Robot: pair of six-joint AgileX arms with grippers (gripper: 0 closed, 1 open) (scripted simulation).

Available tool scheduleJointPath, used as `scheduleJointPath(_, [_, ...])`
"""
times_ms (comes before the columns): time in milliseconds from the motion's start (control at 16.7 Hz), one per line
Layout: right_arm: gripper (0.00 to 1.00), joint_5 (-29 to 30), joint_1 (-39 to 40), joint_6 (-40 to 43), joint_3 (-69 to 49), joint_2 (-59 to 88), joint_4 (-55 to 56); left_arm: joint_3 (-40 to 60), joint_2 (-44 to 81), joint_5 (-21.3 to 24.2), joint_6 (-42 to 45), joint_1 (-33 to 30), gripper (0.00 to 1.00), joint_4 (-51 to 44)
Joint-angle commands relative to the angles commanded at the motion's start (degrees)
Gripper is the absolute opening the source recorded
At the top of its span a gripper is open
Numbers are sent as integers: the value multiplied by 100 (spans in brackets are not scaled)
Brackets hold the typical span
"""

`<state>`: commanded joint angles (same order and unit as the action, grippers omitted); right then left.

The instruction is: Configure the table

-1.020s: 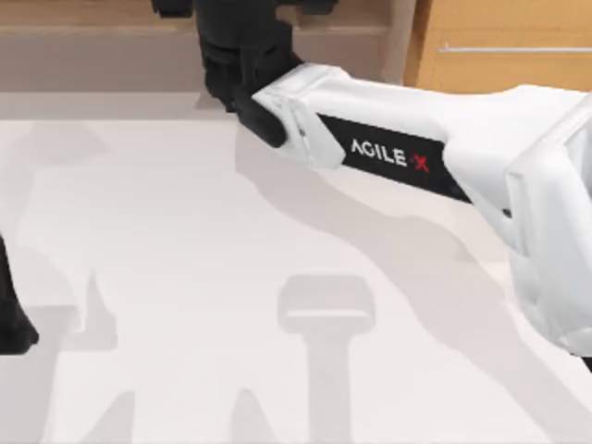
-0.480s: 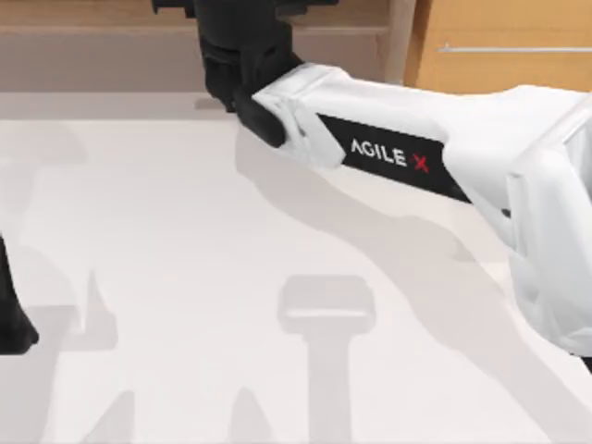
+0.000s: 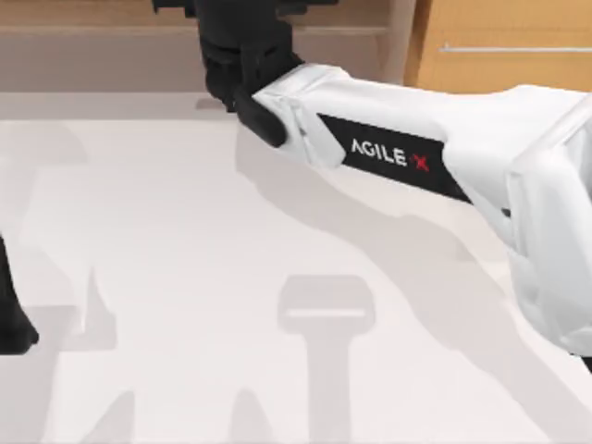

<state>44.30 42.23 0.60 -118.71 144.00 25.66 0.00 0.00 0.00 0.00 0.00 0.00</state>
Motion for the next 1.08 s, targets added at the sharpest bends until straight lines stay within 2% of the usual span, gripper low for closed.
scheduleJointPath(300, [0,2,28,-12,15,-27,9,0,0,0,0,0,100,0])
scheduleJointPath(1080, [0,295,328,-20,1163,-844,317,0,0,0,0,0,100,0])
